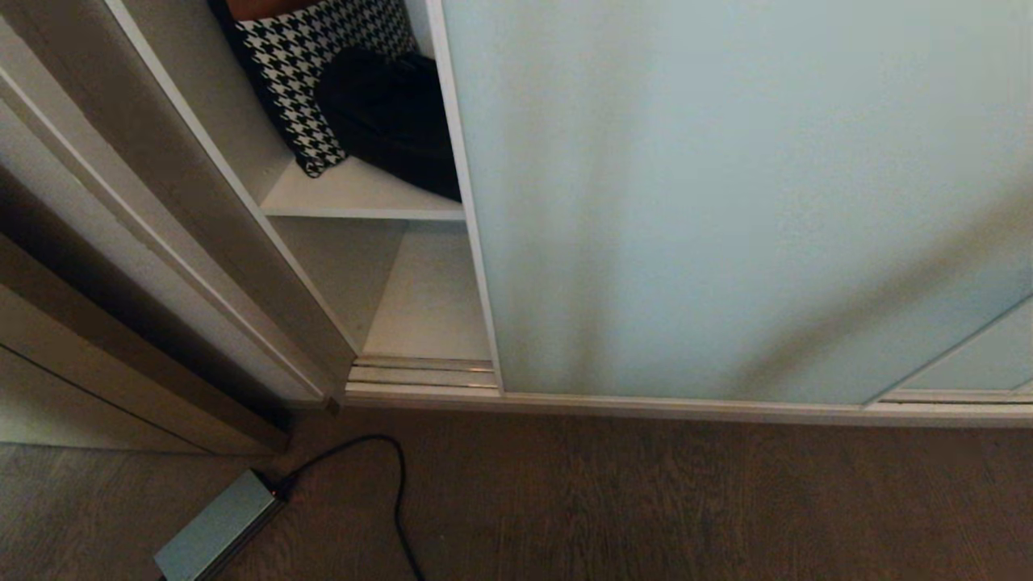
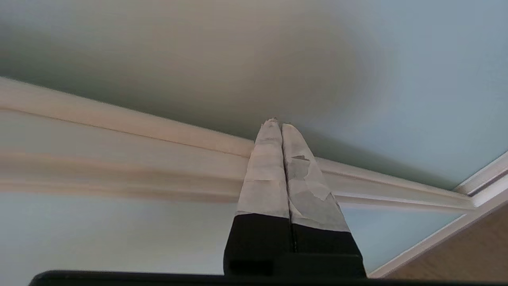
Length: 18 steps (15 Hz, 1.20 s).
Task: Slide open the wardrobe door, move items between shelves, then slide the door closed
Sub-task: Close the door
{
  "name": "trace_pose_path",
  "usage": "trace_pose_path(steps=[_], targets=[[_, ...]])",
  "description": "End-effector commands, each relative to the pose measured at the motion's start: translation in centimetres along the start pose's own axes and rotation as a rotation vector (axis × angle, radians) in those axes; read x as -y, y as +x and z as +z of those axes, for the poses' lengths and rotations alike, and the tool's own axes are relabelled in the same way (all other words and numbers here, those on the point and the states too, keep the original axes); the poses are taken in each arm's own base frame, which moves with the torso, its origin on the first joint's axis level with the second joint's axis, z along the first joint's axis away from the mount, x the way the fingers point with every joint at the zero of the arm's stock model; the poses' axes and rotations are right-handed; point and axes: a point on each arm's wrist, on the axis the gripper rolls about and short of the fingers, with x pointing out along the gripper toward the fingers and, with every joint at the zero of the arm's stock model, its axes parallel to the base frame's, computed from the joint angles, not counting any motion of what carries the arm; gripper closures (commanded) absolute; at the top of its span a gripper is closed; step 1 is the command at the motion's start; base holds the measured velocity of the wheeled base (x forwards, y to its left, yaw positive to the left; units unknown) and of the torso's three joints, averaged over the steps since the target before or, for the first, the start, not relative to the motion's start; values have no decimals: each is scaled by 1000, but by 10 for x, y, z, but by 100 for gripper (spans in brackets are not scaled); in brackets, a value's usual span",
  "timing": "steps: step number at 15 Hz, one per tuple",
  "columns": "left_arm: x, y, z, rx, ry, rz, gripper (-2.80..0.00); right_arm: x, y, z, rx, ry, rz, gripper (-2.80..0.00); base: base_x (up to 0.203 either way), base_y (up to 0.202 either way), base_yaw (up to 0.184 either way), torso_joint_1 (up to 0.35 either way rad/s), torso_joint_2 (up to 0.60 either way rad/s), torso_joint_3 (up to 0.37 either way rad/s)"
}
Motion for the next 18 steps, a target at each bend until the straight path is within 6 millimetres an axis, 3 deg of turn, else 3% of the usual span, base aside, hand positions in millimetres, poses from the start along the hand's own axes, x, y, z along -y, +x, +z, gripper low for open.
trace_pose_path(steps=[1,8,12,18], targets=[[0,0,0,1,-1,0,0,2,6,-8,-13,15,-4,0,0,0,0,0,0,0],[0,0,0,2,1,0,0,-4,-3,-12,-26,25,-16,0,0,0,0,0,0,0],[0,0,0,2,1,0,0,-19,-13,-14,-36,25,-7,0,0,0,0,0,0,0],[0,0,0,2,0,0,0,-36,-20,-32,-84,39,2,0,0,0,0,0,0,0]])
